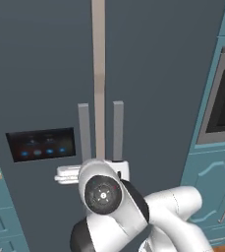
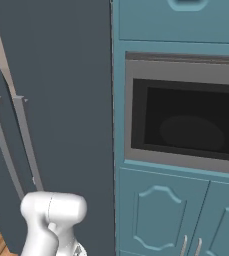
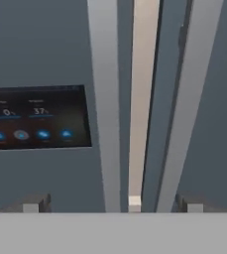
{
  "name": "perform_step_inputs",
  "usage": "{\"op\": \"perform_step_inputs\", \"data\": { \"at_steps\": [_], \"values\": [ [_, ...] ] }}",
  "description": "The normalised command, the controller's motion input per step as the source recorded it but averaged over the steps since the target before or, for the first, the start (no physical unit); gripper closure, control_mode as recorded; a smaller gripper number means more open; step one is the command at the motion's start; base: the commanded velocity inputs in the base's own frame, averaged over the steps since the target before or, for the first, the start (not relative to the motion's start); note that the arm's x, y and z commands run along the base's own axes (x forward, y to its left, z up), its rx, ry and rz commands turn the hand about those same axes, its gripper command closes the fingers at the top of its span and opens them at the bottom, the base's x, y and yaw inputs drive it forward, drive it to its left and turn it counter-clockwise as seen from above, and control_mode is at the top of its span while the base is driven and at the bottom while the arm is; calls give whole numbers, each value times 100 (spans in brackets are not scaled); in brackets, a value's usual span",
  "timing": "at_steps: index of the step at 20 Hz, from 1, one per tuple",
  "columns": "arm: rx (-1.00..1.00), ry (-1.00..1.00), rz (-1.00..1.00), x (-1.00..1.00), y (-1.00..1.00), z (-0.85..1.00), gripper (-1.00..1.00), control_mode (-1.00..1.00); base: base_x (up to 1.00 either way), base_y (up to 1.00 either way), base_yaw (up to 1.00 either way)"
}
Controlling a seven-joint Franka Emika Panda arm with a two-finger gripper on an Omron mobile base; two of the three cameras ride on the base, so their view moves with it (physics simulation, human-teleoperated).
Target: Open the freezer door, pick up the ice cube tray from the freezer, and place it on the dining counter.
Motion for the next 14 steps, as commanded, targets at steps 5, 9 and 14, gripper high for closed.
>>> {"op": "perform_step_inputs", "data": {
  "at_steps": [5, 9, 14],
  "values": [
    [0, -21, 0, 27, 6, -4, -100, -100, 0, 0, 0],
    [0, -15, 0, 42, 0, -7, -100, -100, 0, 0, 0],
    [0, -12, 0, 34, 0, -8, -100, -100, 0, 0, 0]
  ]
}}
